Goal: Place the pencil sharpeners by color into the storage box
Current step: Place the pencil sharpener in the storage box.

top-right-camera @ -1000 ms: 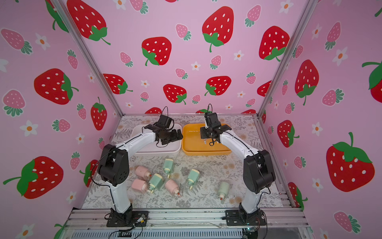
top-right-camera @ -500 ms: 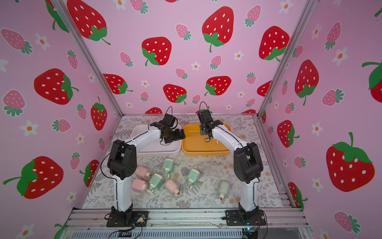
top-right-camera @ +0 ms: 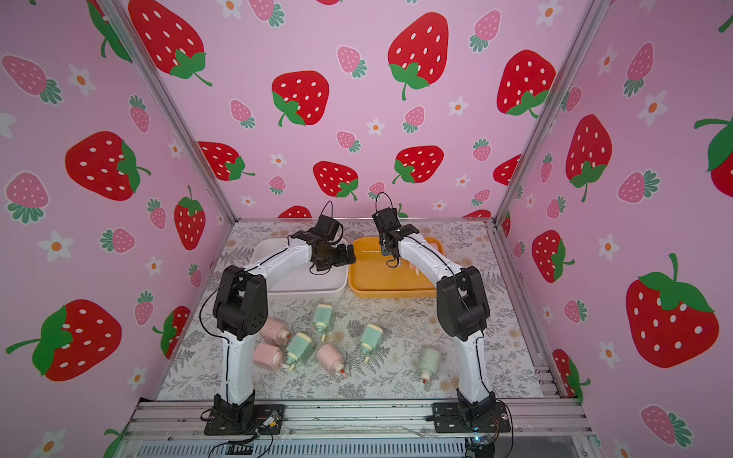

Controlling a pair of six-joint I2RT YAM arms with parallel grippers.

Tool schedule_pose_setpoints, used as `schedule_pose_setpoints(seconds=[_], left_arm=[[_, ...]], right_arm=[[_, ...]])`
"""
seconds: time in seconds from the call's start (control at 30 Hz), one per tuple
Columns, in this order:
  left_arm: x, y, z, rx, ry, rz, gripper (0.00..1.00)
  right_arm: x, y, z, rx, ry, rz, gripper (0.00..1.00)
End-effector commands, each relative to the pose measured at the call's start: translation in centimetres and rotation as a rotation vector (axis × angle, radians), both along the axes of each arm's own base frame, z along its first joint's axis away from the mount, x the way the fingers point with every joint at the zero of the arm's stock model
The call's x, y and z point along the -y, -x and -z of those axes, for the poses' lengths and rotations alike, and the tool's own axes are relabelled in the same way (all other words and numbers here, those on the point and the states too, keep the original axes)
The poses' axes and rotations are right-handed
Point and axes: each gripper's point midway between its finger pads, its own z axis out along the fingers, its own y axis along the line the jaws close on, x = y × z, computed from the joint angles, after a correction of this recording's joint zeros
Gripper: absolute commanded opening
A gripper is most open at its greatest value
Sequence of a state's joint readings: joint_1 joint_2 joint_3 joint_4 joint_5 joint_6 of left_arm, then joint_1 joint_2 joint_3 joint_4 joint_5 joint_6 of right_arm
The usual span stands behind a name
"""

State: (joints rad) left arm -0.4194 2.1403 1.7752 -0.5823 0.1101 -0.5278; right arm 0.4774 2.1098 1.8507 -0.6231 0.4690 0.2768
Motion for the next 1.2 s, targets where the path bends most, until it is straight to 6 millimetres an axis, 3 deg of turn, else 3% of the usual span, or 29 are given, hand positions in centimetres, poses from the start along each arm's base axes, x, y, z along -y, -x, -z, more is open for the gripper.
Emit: schedule_pose_setpoints(seconds=[0.0, 0.8, 1.17], left_arm=[[0.0, -0.9, 0.3, 0.002, -0.019, -0.005, 1.0], [-0.3, -2.0, 2.3, -0.026, -0.024, -0.011, 1.0], [-0.3, -1.8, 2.5, -0.026, -0.02, -0.009, 0.99]], right_arm=[[-0.1, -0.2, -0.7, 0.016, 0.015, 0.021, 0.0], [-0.3, -0.9, 3.4, -0.125, 0.076, 0.086, 0.05], [-0.2, -0.6, 4.8, -0.171, 0.089, 0.093, 0.21]])
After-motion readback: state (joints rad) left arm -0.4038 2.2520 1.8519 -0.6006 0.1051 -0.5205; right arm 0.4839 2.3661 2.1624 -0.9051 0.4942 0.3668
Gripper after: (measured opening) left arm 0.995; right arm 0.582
